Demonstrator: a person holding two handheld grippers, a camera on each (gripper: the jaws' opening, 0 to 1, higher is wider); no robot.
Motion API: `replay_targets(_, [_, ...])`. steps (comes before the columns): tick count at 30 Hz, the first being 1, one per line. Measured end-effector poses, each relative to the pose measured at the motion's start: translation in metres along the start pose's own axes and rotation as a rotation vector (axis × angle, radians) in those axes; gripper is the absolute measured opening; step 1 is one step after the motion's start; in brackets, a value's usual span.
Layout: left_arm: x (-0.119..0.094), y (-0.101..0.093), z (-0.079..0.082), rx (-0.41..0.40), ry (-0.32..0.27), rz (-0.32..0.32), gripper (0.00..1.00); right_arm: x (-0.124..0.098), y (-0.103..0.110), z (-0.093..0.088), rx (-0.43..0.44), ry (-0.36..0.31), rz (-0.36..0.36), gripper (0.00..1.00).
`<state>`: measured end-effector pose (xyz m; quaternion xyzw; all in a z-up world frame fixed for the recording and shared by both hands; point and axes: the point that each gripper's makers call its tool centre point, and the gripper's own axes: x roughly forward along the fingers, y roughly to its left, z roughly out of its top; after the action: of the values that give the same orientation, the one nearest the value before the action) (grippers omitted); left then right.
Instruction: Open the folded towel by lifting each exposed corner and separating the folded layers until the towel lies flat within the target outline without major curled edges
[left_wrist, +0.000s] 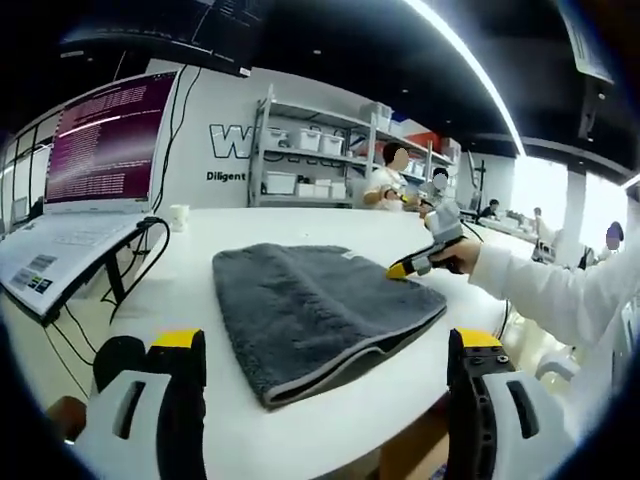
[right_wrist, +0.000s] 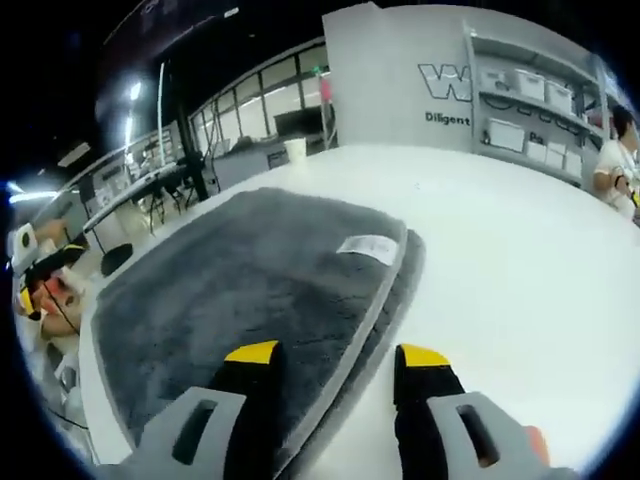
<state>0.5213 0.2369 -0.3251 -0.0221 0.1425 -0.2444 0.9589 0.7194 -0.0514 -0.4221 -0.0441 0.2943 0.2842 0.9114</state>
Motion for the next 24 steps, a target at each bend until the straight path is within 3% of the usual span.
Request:
replay_targets(3, [0.001,0.001,0.000,-0.001,0.002,0.000,1.00,0.000,-0.001,0.001,-0.023,-0.001,0.003,0.32])
replay_targets(7, [0.002,0.000,-0.001,0.002,0.009,-0.003,1.00,-0.002,-0.003,0.000,-0.058,-0.005,-0.001,0.20])
replay_targets(10, [0.003,0.001,-0.003,-0.001,0.014,-0.004,1.00,-0.007,-0.016,-0.001,-0.101,-0.004,-0.031,0.14])
replay_targets(17, [0.006,0.000,-0.006,0.003,0.024,-0.009,1.00,-0.035,-0.076,-0.011,-0.196,0.052,-0.156,0.08])
replay_targets(21, [0.011,0.000,-0.009,0.006,0.038,-0.008,1.00,-0.073,-0.124,-0.030,-0.232,0.098,-0.297,0.02])
replay_targets(24, [0.013,0.001,-0.011,0.010,0.050,-0.002,1.00,-0.100,-0.169,-0.045,-0.189,0.124,-0.397,0.02])
